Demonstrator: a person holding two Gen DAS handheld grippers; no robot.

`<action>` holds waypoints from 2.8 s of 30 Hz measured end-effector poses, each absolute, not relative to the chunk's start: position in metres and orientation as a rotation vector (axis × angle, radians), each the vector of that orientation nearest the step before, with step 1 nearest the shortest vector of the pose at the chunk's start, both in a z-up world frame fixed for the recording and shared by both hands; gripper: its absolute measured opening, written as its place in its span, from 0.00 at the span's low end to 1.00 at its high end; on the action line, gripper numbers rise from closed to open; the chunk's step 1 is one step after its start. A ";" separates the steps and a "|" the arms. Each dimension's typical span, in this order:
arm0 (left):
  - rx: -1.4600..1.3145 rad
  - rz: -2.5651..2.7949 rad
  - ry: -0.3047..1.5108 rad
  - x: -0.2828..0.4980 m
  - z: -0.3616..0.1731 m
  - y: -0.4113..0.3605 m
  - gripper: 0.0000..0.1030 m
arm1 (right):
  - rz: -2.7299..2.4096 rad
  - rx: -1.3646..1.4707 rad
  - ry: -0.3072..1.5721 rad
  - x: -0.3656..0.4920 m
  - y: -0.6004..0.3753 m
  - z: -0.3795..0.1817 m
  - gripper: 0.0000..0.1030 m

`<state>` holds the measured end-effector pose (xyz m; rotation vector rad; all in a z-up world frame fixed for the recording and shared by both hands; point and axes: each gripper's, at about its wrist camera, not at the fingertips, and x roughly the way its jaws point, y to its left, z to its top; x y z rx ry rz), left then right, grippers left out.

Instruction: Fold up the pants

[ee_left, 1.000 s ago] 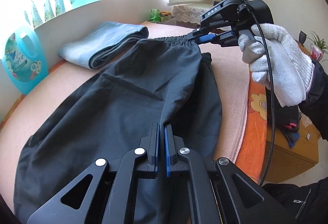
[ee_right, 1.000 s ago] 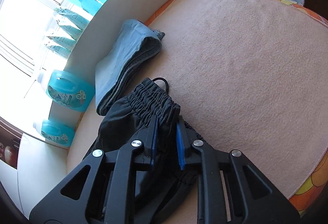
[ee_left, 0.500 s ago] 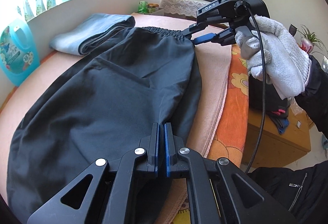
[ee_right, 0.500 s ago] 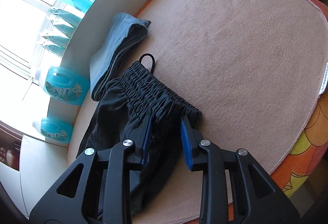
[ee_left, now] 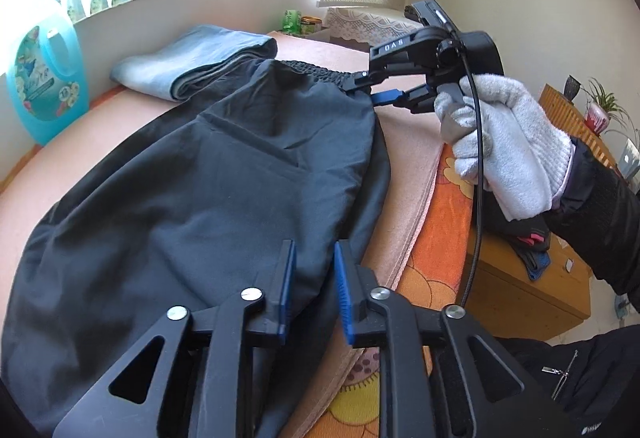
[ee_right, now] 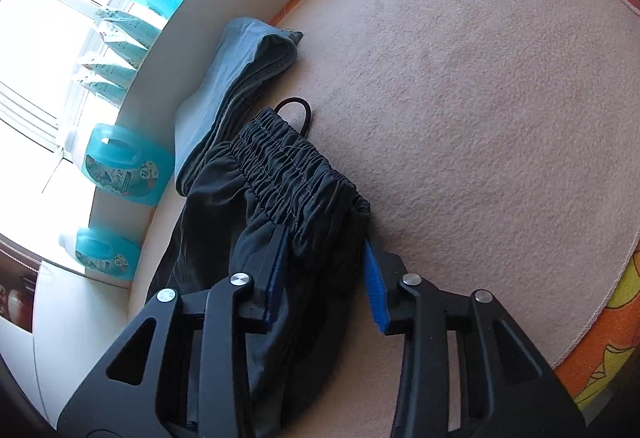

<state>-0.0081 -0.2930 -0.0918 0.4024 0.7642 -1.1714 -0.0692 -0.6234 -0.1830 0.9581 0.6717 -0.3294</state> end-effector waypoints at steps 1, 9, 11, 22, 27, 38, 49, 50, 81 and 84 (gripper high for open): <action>0.373 -1.160 0.761 -0.006 -0.086 -0.282 0.31 | -0.326 0.952 0.659 -0.071 -0.623 -0.181 0.28; 0.206 -0.894 0.736 0.033 -0.055 -0.173 0.43 | -0.433 0.759 0.525 -0.124 -0.596 -0.125 0.20; 0.186 -0.838 0.734 0.042 -0.052 -0.152 0.44 | -0.461 0.754 0.524 -0.135 -0.596 -0.127 0.20; 0.213 -1.016 0.826 0.014 -0.080 -0.179 0.44 | -0.494 0.758 0.576 -0.122 -0.615 -0.135 0.19; 0.262 -1.116 0.820 -0.005 -0.081 -0.220 0.44 | -0.575 0.596 0.476 -0.136 -0.611 -0.085 0.18; 0.350 -1.311 0.897 -0.028 -0.105 -0.280 0.44 | -0.589 0.737 0.645 -0.156 -0.645 -0.145 0.27; 0.344 -1.268 0.908 -0.018 -0.096 -0.266 0.44 | -0.313 0.328 0.577 -0.107 -0.575 -0.047 0.52; 0.331 -1.240 0.905 -0.011 -0.091 -0.260 0.44 | -0.246 0.296 0.597 -0.091 -0.566 -0.044 0.54; 0.061 -0.794 0.916 0.170 -0.097 -0.200 0.53 | 0.274 -0.317 0.740 0.095 -0.370 -0.139 0.05; 0.098 -0.789 0.924 0.166 -0.106 -0.204 0.53 | 0.300 -0.304 0.840 0.114 -0.377 -0.142 0.16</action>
